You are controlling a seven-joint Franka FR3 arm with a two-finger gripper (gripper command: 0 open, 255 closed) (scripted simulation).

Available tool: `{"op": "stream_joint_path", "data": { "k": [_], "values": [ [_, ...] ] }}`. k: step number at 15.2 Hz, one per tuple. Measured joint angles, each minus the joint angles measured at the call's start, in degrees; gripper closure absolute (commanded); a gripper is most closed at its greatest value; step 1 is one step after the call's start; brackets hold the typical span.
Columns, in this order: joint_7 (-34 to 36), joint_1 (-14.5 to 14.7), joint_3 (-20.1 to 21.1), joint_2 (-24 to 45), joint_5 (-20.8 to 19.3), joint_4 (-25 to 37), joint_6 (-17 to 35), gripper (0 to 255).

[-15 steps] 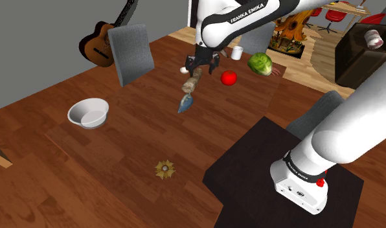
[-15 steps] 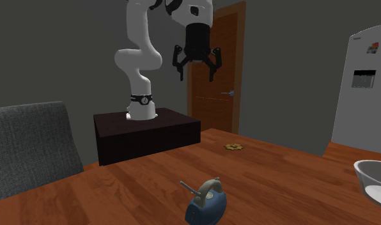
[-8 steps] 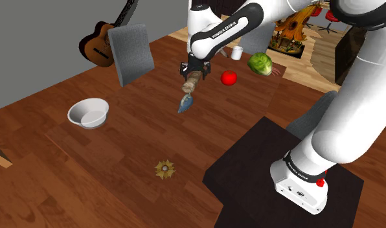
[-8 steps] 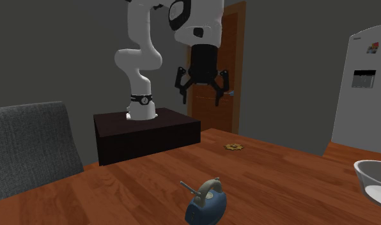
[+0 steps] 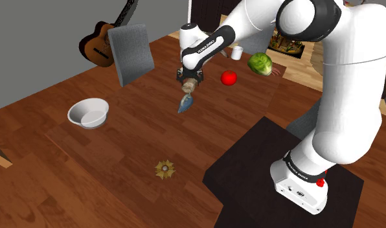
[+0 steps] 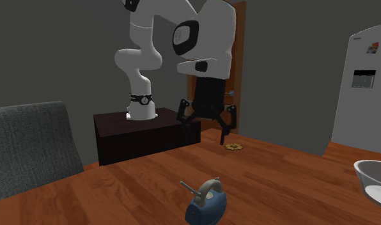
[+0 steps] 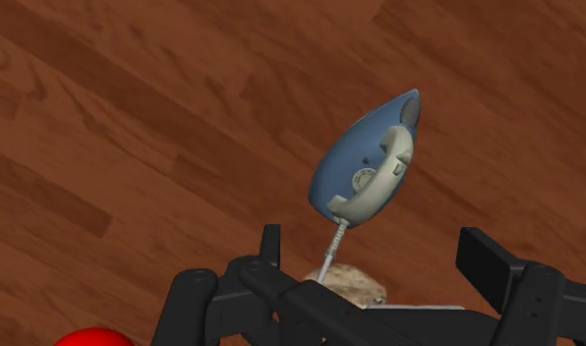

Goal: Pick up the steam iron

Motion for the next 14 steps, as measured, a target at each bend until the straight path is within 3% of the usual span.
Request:
{"op": "stream_joint_path", "data": {
  "k": [8, 14],
  "values": [
    [4.8, 0.4, -3.1, 15.5, 0.4, 15.5, -1.3, 0],
    [5.5, 0.6, -3.5, 19.2, 0.1, 17.1, 0.7, 0]
  ]
}}
